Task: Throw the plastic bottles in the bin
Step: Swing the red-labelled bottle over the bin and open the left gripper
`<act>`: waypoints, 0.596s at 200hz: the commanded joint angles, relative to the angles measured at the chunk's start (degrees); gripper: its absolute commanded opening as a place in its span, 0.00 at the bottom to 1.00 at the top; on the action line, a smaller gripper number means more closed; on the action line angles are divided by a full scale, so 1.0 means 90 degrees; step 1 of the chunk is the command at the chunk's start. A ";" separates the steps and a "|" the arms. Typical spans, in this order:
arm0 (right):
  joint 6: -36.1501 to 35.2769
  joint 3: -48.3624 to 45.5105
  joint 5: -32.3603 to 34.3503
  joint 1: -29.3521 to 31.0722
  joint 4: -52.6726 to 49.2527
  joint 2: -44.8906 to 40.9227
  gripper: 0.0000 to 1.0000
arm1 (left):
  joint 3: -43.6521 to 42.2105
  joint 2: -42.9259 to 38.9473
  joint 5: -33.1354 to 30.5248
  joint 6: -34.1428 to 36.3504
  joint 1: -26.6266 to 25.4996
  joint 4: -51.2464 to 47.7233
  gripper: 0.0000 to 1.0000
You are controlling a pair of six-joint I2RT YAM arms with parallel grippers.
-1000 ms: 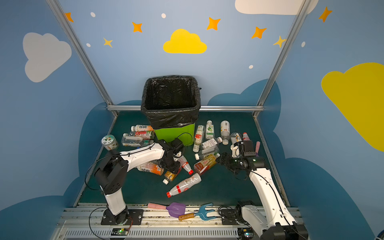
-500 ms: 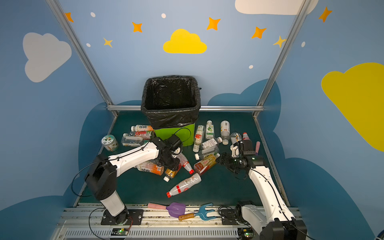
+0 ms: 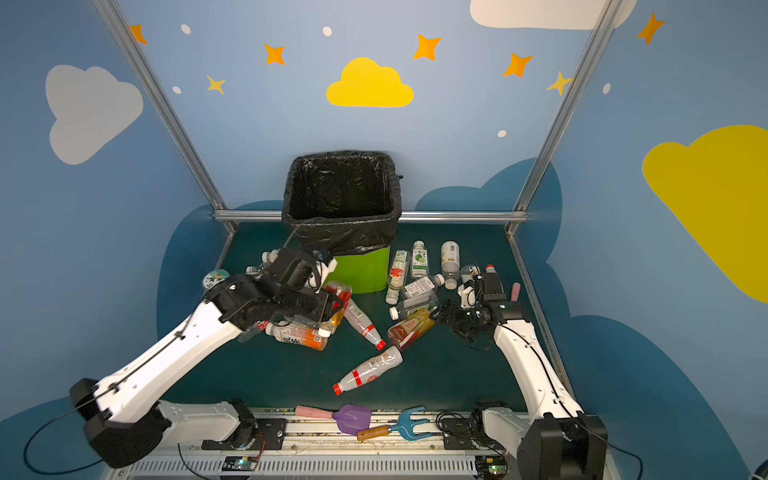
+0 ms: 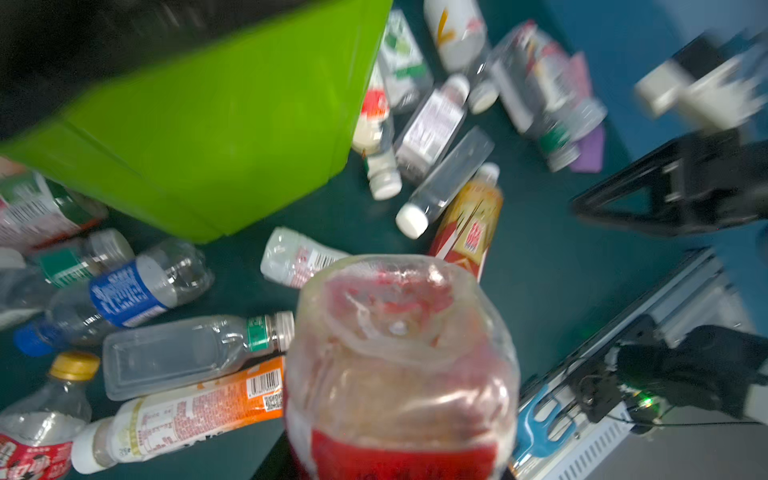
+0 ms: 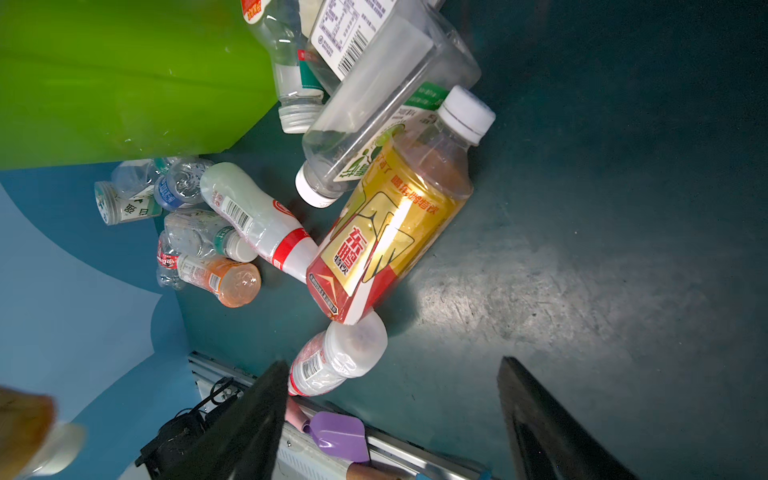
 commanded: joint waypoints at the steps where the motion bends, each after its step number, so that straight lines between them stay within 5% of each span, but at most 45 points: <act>1: -0.0107 0.0281 -0.0170 -0.0027 0.0106 0.0100 0.78 | 0.0685 -0.0214 -0.0312 0.0221 0.0018 0.0715 0.49; 29: -0.0115 0.0493 -0.0270 -0.0022 0.0132 0.0212 0.78 | 0.1927 0.0425 -0.0614 0.1361 0.0160 0.1265 0.49; 68: -0.0175 0.0696 -0.0353 -0.0027 0.0073 0.0253 0.78 | 0.4643 0.2685 0.0335 0.1797 0.1610 0.1773 0.48; 74: -0.0189 0.0714 -0.0356 -0.0027 0.0063 0.0257 0.78 | 0.5386 0.3156 0.0455 0.1689 0.1795 0.1574 0.61; 80: -0.0194 0.0731 -0.0360 -0.0025 0.0037 0.0251 0.78 | 0.6186 0.3679 0.0490 0.1561 0.1908 0.1242 0.94; 82: -0.0198 0.0734 -0.0360 -0.0026 0.0029 0.0255 0.78 | 0.6480 0.3849 0.0479 0.1529 0.1924 0.1103 0.99; 109: -0.0202 0.0661 -0.0304 -0.0029 -0.0091 0.0116 0.79 | 1.0621 0.5615 -0.0096 0.1275 0.1783 -0.0927 1.00; 119: -0.0148 0.0569 -0.0283 -0.0034 -0.0078 0.0039 0.79 | 1.0185 0.5212 -0.0474 0.1203 0.1706 -0.0869 1.00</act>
